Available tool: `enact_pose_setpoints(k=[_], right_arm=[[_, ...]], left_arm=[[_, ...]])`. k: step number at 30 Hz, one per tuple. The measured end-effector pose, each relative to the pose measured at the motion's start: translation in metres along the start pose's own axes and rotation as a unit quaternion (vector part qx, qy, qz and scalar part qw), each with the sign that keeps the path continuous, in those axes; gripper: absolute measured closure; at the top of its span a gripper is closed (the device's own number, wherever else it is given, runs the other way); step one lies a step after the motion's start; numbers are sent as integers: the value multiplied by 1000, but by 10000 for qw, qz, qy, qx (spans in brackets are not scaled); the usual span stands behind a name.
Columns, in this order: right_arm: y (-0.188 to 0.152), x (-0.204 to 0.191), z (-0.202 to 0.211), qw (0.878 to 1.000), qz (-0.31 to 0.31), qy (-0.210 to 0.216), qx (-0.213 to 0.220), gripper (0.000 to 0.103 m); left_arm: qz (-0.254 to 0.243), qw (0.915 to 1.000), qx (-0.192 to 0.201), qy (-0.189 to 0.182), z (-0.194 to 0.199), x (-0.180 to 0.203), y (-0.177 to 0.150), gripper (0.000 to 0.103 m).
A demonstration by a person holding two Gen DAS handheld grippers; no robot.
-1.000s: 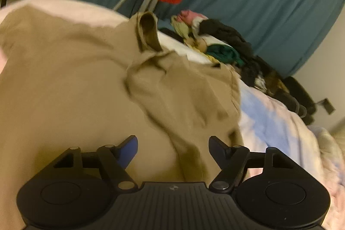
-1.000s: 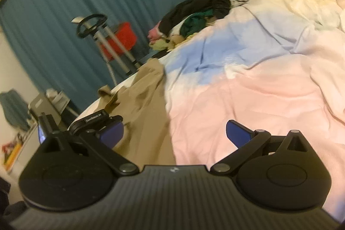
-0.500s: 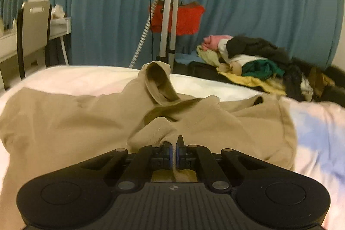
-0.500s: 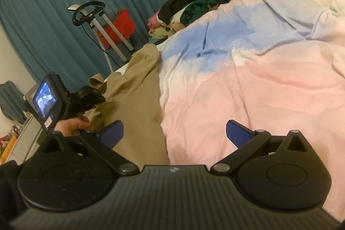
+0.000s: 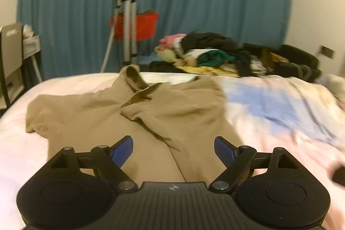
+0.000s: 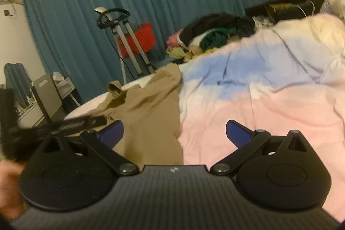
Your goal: Fold clothes
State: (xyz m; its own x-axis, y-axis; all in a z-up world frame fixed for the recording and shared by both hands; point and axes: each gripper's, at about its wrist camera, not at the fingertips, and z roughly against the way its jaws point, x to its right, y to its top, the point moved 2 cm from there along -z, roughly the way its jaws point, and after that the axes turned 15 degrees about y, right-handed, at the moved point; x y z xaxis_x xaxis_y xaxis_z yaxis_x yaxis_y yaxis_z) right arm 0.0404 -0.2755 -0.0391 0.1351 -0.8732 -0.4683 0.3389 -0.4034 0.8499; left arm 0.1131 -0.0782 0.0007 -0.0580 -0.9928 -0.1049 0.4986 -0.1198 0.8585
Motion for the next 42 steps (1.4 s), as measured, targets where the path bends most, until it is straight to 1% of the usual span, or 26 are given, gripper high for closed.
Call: enact_pose_setpoints(k=[2, 4, 6, 8, 10, 12, 13, 15, 20, 24, 29, 32, 34, 37, 39, 42], right_arm=[[1, -8, 6, 9998, 160, 28, 79, 0], [2, -15, 12, 9994, 313, 54, 160, 0], [2, -21, 16, 9989, 390, 107, 249, 0], [2, -28, 21, 9984, 439, 132, 322, 0], [2, -34, 26, 9979, 504, 145, 386, 0], [0, -41, 32, 9973, 581, 162, 419, 0], [-2, -45, 34, 9970, 626, 183, 414, 0], [-5, -54, 39, 9963, 720, 182, 424, 0], [-11, -67, 46, 9955, 790, 104, 520, 0], [-13, -72, 48, 9934, 935, -49, 667, 0], [-12, -71, 37, 9930, 978, 156, 637, 0], [-10, -71, 30, 9925, 1015, 298, 615, 0], [-7, -75, 16, 9919, 1121, 329, 506, 0], [0, -88, -22, 9903, 1286, 474, 242, 0], [4, -104, -58, 9870, 1476, 633, 33, 1], [2, -134, -128, 9769, 1872, 953, -398, 2]], left_arm=[[19, 10000, 29, -55, 26, -3, -3, 12], [85, 9999, 59, -86, 52, -8, -6, 10], [94, 9997, 219, -65, 79, -13, -11, 6], [-35, 9990, 434, -32, 102, -16, -18, 4], [-113, 9981, 603, -35, 120, -21, -29, 2], [-191, 9975, 672, -93, 132, -26, -41, 2], [-216, 9974, 678, -115, 135, -29, -45, 2], [-112, 9980, 609, -159, 139, -37, -51, 2], [171, 9984, 467, -252, 134, -52, -49, 2], [168, 9985, 468, -248, 135, -57, -48, 1], [153, 9983, 511, -224, 132, -66, -46, 1], [259, 9983, 478, -194, 127, -77, -45, 1], [387, 9982, 423, -200, 122, -86, -45, 1], [603, 9974, 319, -243, 113, -103, -46, 1], [709, 9966, 259, -325, 107, -114, -46, 1], [937, 9948, 250, -324, 95, -132, -47, 1]])
